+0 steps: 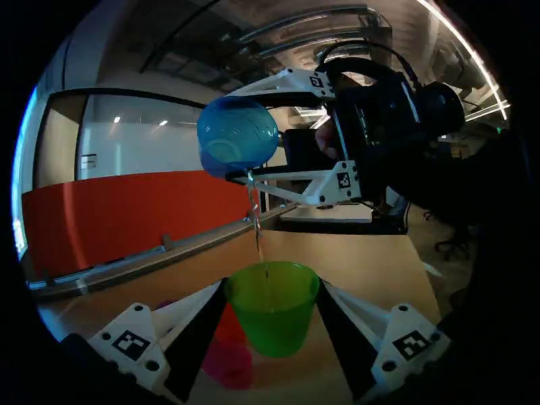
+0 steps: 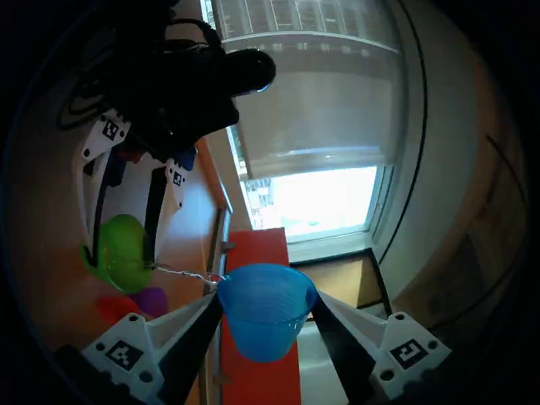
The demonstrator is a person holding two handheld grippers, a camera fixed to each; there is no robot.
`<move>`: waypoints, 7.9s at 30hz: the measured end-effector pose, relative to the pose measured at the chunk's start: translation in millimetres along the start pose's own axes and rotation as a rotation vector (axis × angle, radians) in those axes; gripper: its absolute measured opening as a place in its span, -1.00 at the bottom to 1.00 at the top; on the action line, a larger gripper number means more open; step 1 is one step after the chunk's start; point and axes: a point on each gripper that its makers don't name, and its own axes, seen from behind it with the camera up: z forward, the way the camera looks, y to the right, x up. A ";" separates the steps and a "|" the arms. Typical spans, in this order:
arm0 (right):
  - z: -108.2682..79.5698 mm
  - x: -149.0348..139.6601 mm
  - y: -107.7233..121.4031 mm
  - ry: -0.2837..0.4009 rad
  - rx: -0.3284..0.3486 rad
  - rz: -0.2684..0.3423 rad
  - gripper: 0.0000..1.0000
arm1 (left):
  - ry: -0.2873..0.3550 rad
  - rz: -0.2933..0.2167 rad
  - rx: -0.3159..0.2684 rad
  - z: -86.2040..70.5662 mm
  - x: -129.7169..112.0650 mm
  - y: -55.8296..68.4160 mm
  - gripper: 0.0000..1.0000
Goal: Pour water
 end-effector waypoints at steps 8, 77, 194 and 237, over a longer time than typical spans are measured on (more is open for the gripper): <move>0.8 1.3 2.2 0.000 -0.003 -0.034 0.83 | 0.001 0.001 0.001 -0.1 0.7 -0.7 0.79; 4.3 17.9 17.3 0.022 -0.025 -0.183 0.83 | 0.018 0.001 0.016 1.7 4.9 -5.3 0.79; -41.0 -44.3 -223.6 -0.218 0.469 1.295 0.84 | -0.347 0.052 -0.024 -36.0 -111.4 -12.4 0.79; -38.5 -45.6 -290.9 -0.279 0.577 1.242 0.84 | -0.404 0.019 -0.049 -48.4 -155.4 -3.2 0.79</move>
